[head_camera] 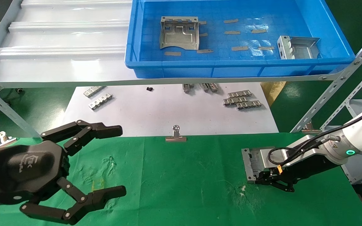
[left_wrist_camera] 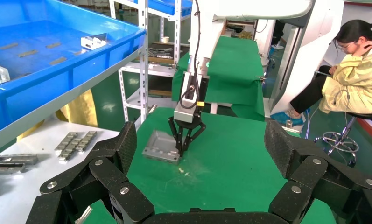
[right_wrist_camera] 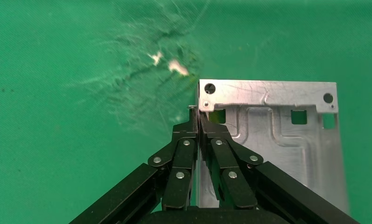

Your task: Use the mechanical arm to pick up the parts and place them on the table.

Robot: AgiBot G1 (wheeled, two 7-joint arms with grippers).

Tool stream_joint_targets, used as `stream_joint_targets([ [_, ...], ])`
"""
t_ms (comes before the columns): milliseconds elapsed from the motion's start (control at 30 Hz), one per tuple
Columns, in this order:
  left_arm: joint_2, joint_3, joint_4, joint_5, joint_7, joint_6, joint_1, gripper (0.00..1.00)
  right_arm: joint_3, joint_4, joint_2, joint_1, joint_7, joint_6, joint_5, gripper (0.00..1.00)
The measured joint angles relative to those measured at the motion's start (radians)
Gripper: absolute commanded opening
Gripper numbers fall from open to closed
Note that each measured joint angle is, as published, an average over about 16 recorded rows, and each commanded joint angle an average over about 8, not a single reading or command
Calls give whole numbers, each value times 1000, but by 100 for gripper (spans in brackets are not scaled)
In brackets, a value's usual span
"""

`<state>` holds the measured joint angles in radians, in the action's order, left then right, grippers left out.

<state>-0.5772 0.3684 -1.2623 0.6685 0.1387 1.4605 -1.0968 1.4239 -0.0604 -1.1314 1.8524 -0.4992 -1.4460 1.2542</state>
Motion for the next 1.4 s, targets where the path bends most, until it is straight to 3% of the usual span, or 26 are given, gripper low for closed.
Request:
stream_joint_targets([
  [267, 0, 0, 0, 0, 0, 0, 0, 100, -13, 17, 1, 23, -11, -39, -19, 100],
  [700, 0, 0, 0, 0, 0, 0, 0, 100, -118, 35, 44, 44, 38, -147, -175, 100],
  [1067, 0, 0, 0, 0, 0, 0, 0, 100, -151, 13, 57, 24, 59, -151, -204, 100],
  [1400, 0, 0, 0, 0, 0, 0, 0, 100, -256, -122, 107, -63, 125, -138, -233, 100],
])
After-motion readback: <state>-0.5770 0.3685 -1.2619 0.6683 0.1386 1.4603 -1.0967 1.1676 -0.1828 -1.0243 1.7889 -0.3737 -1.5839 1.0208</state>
